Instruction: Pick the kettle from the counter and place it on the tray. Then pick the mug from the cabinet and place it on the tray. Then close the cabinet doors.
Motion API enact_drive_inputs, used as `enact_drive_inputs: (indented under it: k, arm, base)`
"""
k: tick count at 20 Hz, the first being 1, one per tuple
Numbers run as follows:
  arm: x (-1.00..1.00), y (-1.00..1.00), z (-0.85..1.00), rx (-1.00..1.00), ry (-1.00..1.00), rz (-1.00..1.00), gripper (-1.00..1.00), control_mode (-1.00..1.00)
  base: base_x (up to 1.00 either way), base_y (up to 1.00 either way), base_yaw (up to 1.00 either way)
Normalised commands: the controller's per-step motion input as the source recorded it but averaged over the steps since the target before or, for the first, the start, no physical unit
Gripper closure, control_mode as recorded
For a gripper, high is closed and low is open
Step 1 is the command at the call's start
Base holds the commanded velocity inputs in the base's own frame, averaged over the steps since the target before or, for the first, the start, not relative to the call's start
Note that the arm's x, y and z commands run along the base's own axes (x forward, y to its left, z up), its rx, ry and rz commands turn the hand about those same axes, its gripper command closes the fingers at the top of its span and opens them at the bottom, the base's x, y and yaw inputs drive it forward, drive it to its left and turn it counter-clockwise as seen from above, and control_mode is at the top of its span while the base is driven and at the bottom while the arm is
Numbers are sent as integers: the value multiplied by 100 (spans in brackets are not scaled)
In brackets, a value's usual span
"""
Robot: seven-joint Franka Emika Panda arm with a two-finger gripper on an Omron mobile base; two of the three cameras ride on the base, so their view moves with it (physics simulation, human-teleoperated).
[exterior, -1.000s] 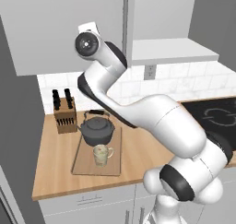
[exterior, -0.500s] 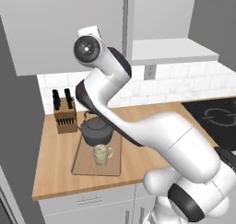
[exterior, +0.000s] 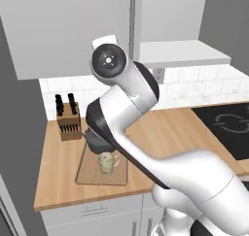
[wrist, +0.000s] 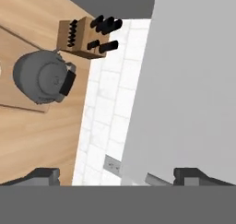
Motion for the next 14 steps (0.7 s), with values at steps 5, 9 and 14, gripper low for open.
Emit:
enact_drive_inputs:
  k: [5,9,14]
  arm:
    - [-73,-16,0,0,15,0,-100,-100]
    - [-61,-34,0,0,13,1,-100,-100]
    - [-58,-43,0,0,0,-2,-100,-100]
  base:
    - [0,0,0]
    - [0,0,0]
    - [0,0,0]
